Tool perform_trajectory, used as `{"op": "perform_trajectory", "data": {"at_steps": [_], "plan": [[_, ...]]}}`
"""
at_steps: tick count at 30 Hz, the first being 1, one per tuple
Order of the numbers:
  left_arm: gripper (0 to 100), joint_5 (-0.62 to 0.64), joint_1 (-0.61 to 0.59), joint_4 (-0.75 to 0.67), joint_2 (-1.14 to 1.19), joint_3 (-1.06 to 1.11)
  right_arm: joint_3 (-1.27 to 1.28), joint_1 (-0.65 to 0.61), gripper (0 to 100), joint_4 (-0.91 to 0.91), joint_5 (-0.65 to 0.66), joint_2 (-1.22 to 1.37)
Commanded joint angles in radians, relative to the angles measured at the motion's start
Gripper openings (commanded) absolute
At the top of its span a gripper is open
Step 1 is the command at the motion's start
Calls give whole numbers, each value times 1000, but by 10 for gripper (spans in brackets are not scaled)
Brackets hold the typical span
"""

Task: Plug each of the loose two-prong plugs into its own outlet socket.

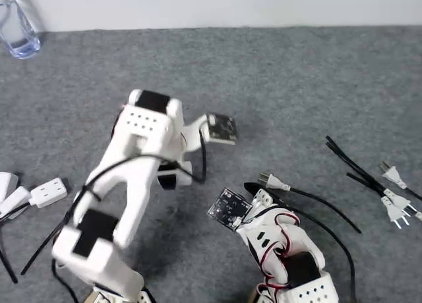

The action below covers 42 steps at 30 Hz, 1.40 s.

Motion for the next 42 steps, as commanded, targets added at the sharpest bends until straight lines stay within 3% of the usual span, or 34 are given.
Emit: {"op": "perform_trajectory", "data": {"at_steps": [1,9,16,23,29,33,42], "plan": [[13,12,26,34,-321,21,17,12,84,-21,6,1],[13,-26,-18,35,-704,124,17,7,84,-15,6,1],[13,-43,-49,17,-769,377,17,5,84,-13,6,1],[13,43,68,-235,-767,671,17,10,84,-13,6,1],[13,160,95,-657,-767,992,17,12,84,-15,8,1],[13,256,98,-838,-769,1063,17,12,84,-15,8,1],[70,293,141,-755,-769,1069,17,12,84,-15,9,1]]}}
